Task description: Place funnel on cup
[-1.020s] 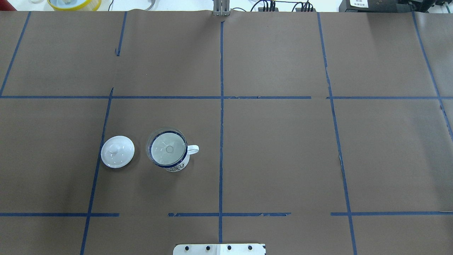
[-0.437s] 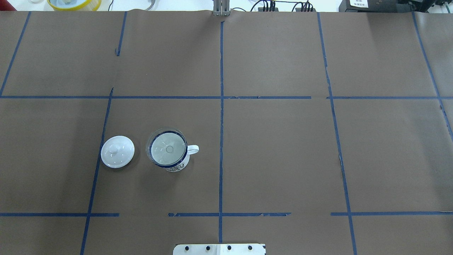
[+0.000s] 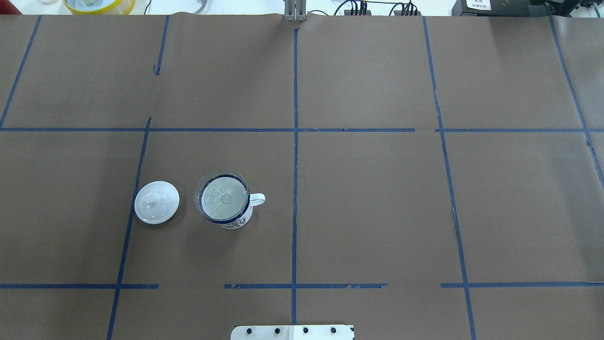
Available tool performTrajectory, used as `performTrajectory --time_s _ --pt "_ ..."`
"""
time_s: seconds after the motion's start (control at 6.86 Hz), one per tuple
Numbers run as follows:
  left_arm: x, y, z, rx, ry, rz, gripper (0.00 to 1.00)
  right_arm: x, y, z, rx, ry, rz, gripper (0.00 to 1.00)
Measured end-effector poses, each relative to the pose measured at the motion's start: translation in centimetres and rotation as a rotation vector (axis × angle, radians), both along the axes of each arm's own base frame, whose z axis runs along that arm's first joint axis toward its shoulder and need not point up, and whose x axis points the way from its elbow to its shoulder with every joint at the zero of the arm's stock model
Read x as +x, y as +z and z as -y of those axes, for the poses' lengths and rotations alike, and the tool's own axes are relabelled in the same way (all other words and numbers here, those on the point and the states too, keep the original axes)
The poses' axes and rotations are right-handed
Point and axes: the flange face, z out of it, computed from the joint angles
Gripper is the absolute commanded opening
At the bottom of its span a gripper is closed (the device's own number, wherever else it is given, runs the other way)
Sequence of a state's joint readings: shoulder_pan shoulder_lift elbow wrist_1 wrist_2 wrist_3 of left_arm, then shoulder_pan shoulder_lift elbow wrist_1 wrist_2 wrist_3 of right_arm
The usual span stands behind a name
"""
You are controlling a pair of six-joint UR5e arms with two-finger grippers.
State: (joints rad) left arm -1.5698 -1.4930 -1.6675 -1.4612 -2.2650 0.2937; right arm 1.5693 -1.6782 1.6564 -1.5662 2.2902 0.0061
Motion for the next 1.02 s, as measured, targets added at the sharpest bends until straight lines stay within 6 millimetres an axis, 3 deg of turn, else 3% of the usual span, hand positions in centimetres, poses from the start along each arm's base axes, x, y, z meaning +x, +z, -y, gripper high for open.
performTrajectory --time_s 1.02 --pt "0.04 -0.9 0.22 -0.066 -0.106 0.006 1.0 0.0 -0.01 0.0 0.0 0.0 0.0 1.0"
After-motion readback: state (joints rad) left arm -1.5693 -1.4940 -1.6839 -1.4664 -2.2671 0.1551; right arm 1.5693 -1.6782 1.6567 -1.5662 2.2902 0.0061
